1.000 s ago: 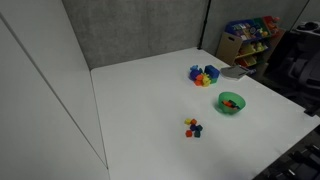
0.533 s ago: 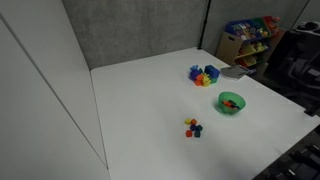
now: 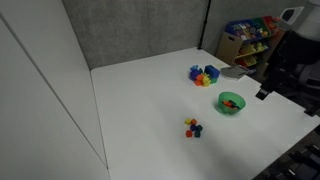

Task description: Put the small orange block in the green bowl

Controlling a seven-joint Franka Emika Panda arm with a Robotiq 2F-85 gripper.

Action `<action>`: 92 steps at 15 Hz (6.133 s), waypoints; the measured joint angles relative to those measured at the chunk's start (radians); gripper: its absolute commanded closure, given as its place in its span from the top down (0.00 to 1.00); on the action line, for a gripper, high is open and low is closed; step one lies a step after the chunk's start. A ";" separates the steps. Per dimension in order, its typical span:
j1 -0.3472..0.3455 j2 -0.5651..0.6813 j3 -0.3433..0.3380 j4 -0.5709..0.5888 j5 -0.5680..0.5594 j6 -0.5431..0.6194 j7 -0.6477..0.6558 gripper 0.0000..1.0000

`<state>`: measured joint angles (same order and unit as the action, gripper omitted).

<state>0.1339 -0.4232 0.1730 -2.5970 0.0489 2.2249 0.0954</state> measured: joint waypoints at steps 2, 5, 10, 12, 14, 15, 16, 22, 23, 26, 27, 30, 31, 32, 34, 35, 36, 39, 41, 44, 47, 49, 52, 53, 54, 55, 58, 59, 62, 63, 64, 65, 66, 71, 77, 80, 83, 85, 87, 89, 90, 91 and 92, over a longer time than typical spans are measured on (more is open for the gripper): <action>0.000 0.089 -0.002 0.002 0.000 0.076 -0.009 1.00; 0.000 0.229 -0.015 0.019 0.000 0.183 -0.053 1.00; -0.004 0.454 -0.048 0.121 0.000 0.273 -0.127 1.00; -0.006 0.525 -0.051 0.163 0.000 0.299 -0.155 1.00; -0.003 0.576 -0.047 0.192 -0.010 0.331 -0.179 1.00; -0.001 0.598 -0.045 0.204 -0.022 0.345 -0.185 1.00; 0.002 0.619 -0.043 0.216 -0.038 0.355 -0.188 1.00; 0.022 0.755 -0.034 0.299 -0.158 0.383 -0.265 1.00; 0.026 0.779 -0.031 0.317 -0.176 0.387 -0.287 1.00; 0.031 0.847 -0.013 0.377 -0.216 0.404 -0.363 1.00; 0.032 0.870 -0.007 0.397 -0.225 0.410 -0.390 1.00; 0.032 0.949 0.011 0.461 -0.229 0.414 -0.465 1.00; 0.032 0.979 0.015 0.483 -0.231 0.414 -0.487 1.00; 0.031 1.011 0.020 0.505 -0.232 0.414 -0.506 1.00; 0.031 1.074 0.027 0.551 -0.238 0.414 -0.539 1.00; 0.032 1.103 0.030 0.574 -0.240 0.414 -0.552 1.00; 0.032 1.130 0.032 0.596 -0.246 0.414 -0.562 1.00; 0.036 1.195 0.032 0.650 -0.276 0.414 -0.569 1.00; 0.043 1.226 0.032 0.676 -0.294 0.414 -0.569 1.00; 0.061 1.257 0.027 0.701 -0.304 0.414 -0.568 1.00; 0.079 1.277 0.016 0.715 -0.315 0.414 -0.565 1.00; 0.090 1.287 0.006 0.720 -0.325 0.414 -0.562 1.00; 0.104 1.294 -0.010 0.724 -0.337 0.414 -0.556 0.75; 0.108 1.296 -0.014 0.724 -0.338 0.414 -0.556 0.74; 0.111 1.297 -0.017 0.725 -0.339 0.414 -0.555 0.66; 0.113 1.298 -0.019 0.725 -0.340 0.414 -0.554 0.58; 0.118 1.302 -0.024 0.727 -0.340 0.414 -0.551 0.33; 0.119 1.304 -0.026 0.728 -0.340 0.414 -0.550 0.25; 0.124 1.305 -0.038 0.732 -0.342 0.414 -0.542 0.08; 0.124 1.305 -0.042 0.737 -0.342 0.414 -0.533 0.10; 0.124 1.304 -0.047 0.744 -0.342 0.414 -0.523 0.10; 0.124 1.302 -0.051 0.754 -0.342 0.411 -0.511 0.10; 0.124 1.297 -0.056 0.765 -0.342 0.405 -0.499 0.10; 0.120 1.243 -0.084 0.819 -0.342 0.303 -0.428 0.10; 0.084 1.185 -0.136 0.866 -0.330 0.092 -0.304 0.10; 0.036 1.164 -0.162 0.870 -0.309 0.033 -0.238 0.10; -0.014 1.148 -0.191 0.870 -0.284 0.007 -0.172 0.10; -0.041 1.146 -0.217 0.870 -0.272 0.003 -0.123 0.10; -0.062 1.146 -0.245 0.865 -0.271 0.002 -0.074 0.10; -0.078 1.146 -0.269 0.856 -0.271 0.002 -0.031 0.55; -0.086 1.146 -0.278 0.850 -0.271 0.002 -0.013 0.56; -0.091 1.146 -0.286 0.843 -0.271 0.002 0.004 0.63; -0.096 1.146 -0.293 0.837 -0.271 0.002 0.020 0.70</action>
<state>0.0376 0.7224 -0.1196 -1.7604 -0.2216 2.2265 0.1153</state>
